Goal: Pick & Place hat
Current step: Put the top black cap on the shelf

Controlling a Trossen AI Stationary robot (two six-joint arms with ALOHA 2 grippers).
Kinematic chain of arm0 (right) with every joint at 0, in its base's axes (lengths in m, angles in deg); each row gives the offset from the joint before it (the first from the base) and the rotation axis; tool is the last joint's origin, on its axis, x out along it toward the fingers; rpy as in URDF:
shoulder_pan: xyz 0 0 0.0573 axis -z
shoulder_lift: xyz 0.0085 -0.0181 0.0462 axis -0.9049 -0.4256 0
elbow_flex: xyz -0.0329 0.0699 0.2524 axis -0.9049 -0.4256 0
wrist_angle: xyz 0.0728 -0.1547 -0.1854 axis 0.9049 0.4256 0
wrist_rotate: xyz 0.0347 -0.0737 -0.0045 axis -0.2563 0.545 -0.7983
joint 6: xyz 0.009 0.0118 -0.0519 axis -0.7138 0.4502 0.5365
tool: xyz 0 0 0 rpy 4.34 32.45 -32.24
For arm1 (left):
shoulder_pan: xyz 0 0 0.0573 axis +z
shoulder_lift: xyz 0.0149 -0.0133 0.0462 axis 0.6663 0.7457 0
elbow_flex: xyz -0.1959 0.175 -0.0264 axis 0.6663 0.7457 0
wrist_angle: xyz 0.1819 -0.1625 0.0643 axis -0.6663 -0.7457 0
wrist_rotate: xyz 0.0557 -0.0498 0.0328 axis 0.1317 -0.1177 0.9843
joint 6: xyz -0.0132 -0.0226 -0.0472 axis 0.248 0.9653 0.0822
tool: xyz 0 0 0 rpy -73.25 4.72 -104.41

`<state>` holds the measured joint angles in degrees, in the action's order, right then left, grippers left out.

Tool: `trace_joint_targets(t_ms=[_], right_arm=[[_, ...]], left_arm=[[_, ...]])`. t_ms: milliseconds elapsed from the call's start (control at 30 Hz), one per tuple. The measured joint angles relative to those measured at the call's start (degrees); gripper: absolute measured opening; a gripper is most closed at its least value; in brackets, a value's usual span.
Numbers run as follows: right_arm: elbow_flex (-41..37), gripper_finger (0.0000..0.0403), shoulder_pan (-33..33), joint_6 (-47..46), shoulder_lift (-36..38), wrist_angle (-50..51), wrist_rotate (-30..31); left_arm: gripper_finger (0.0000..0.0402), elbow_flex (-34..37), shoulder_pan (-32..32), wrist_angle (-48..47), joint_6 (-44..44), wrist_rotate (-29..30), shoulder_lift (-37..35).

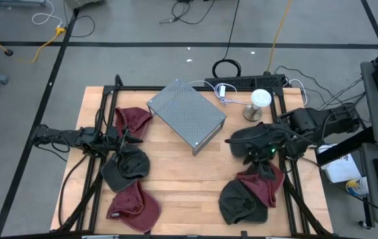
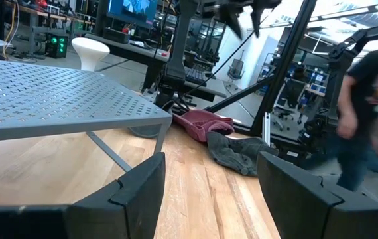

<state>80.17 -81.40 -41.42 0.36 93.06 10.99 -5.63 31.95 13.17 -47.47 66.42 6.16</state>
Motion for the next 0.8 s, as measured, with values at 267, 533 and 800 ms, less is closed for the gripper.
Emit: trace_joint_targets(t_ms=[267,533,800], right_arm=[[-0.02,0.0207,4.88,4.04,-0.45,16.2,3.23],[-0.04,0.0198,9.49,11.9,-1.46,19.48,14.73],[-1.58,0.0197,11.03,22.89,-1.51,18.19,14.57]], left_arm=[[0.0241,0.0,-0.02,0.05,0.0,0.02,0.0],[0.0241,0.0,0.0,0.22,0.0,0.15,-0.02],[0.0241,0.0,-0.02,0.27,0.0,0.13,-0.02]])
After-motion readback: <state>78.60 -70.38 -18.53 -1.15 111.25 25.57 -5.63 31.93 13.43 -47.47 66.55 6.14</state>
